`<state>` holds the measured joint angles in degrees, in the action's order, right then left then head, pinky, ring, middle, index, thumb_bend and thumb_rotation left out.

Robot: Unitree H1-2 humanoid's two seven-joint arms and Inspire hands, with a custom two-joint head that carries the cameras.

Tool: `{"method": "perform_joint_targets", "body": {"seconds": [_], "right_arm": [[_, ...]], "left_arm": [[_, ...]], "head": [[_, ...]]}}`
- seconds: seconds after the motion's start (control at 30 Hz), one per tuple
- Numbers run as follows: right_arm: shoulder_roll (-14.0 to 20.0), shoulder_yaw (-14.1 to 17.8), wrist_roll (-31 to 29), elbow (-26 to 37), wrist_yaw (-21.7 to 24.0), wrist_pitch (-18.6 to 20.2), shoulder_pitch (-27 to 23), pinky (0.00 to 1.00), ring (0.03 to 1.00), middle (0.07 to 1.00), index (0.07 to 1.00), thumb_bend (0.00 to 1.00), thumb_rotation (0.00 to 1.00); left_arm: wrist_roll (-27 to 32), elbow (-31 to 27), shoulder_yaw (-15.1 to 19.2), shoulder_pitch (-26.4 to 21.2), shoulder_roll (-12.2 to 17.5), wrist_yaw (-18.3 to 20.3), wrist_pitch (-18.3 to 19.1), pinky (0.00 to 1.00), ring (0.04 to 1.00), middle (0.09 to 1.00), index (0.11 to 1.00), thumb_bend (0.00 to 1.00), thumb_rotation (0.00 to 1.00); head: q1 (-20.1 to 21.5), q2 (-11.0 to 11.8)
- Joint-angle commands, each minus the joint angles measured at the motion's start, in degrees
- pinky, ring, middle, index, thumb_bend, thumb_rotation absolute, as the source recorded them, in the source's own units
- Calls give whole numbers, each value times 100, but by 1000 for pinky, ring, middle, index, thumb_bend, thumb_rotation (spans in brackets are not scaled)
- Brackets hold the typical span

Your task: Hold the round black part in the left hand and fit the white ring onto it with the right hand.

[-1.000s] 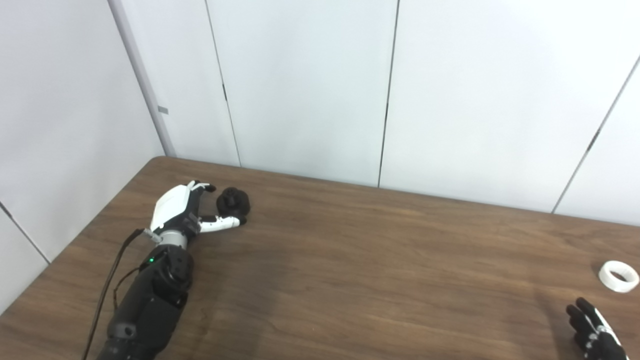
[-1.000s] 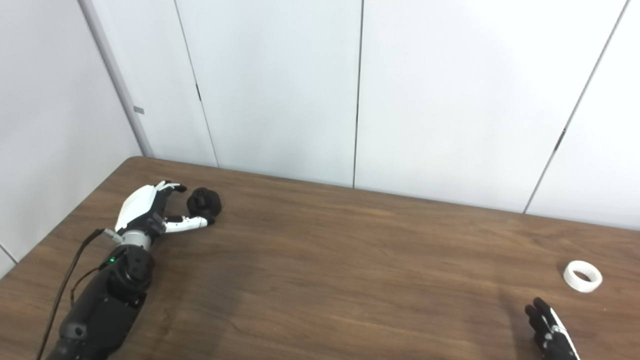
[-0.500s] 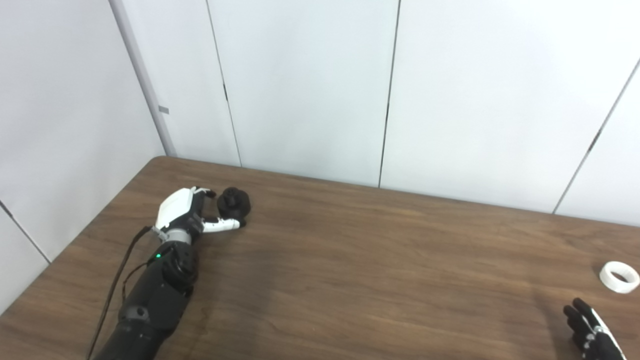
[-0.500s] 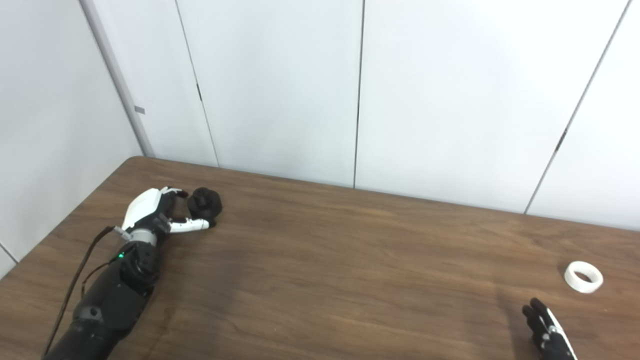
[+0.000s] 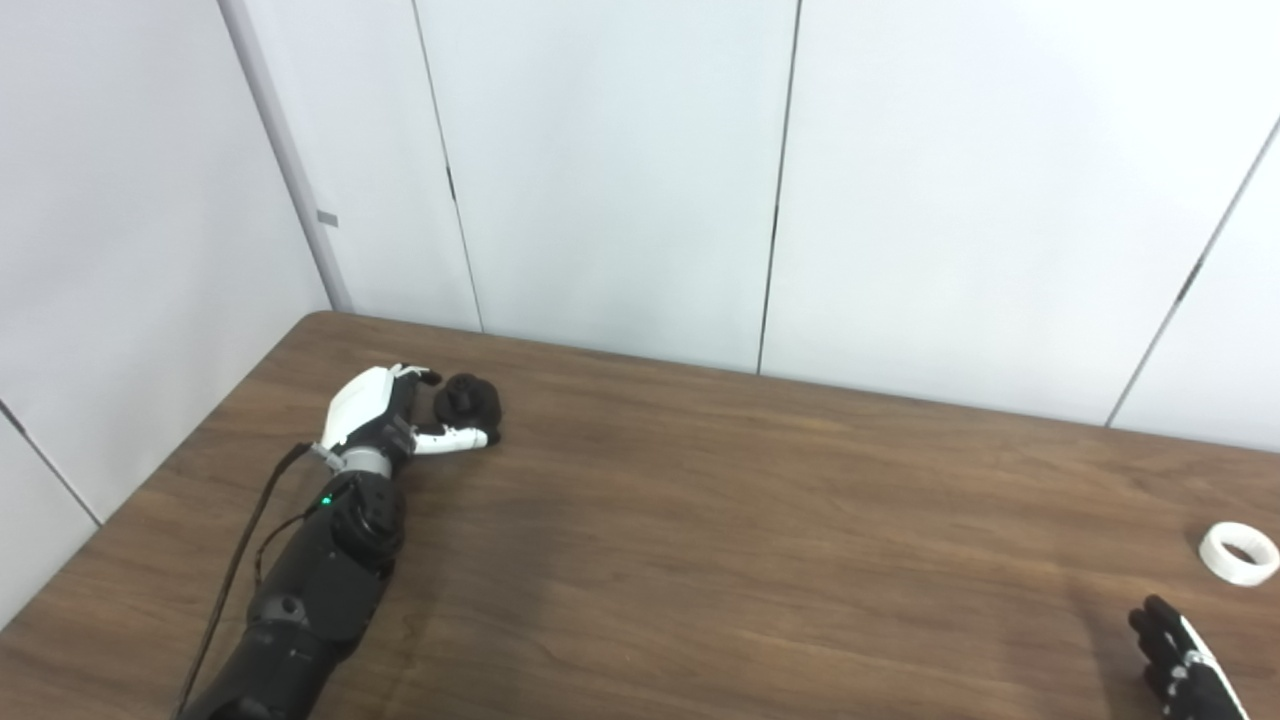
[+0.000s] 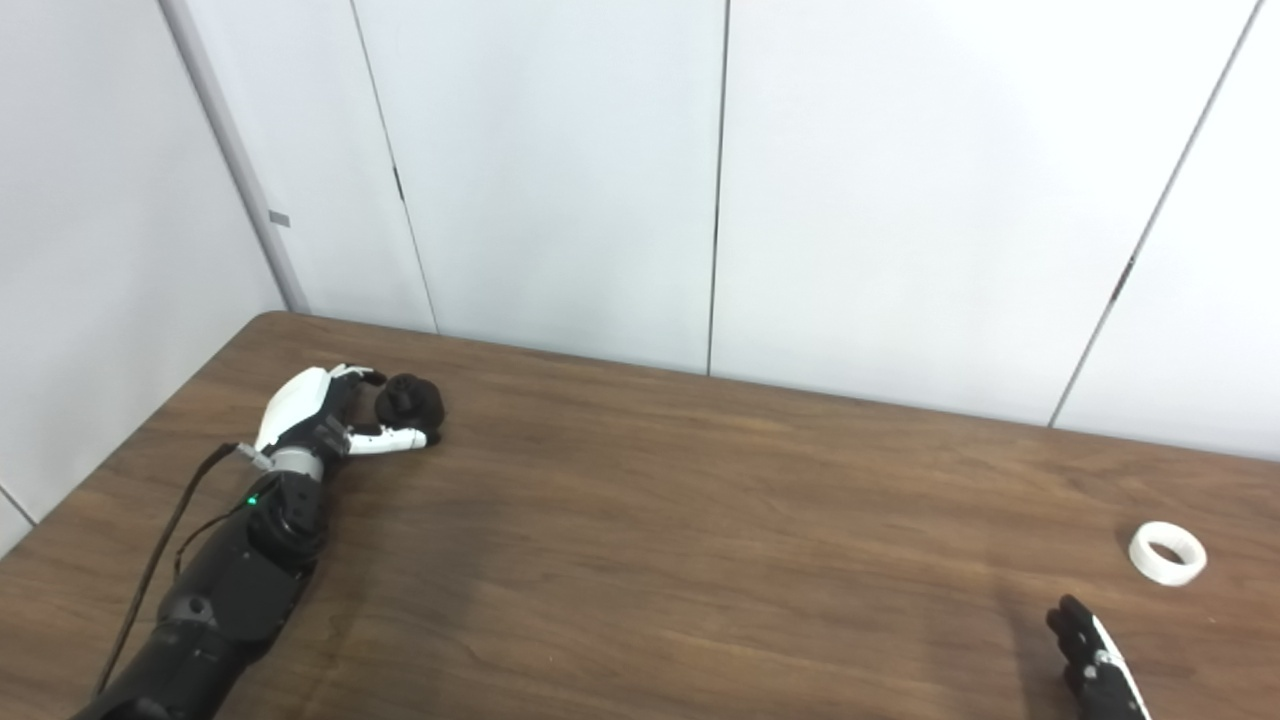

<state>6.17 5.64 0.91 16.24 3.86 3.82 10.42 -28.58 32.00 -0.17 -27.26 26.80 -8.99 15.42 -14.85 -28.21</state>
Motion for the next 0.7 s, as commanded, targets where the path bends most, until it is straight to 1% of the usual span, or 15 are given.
{"method": "perform_joint_targets", "body": {"seconds": [0.0,0.23,0.33,0.47,0.67], "right_arm": [[-11,-42,-7,267,-16,-194,336,1000,970,929,937,798,1000],[-20,-37,-43,307,-19,-151,361,1000,980,935,942,788,1000],[-10,-34,-34,318,-19,-168,376,1000,981,936,943,769,1000],[10,-41,-40,322,2,-138,376,1000,987,939,947,768,1000],[-3,-38,-66,335,3,-136,383,1000,986,940,950,756,1000]], "left_arm": [[26,-160,13,-306,113,-142,-44,1000,1000,960,817,1000,394],[14,-183,-24,-313,66,-161,-42,1000,1000,954,810,1000,372],[6,-192,-24,-303,62,-161,-8,1000,1000,956,813,999,372],[-1,-188,-18,-293,62,-151,83,1000,1000,954,812,1000,378],[37,-146,20,-276,77,-186,63,1000,1000,951,806,1000,389]], "head": [[-3,-17],[-3,-34],[-15,-61],[-25,-59],[-26,-70]]}}
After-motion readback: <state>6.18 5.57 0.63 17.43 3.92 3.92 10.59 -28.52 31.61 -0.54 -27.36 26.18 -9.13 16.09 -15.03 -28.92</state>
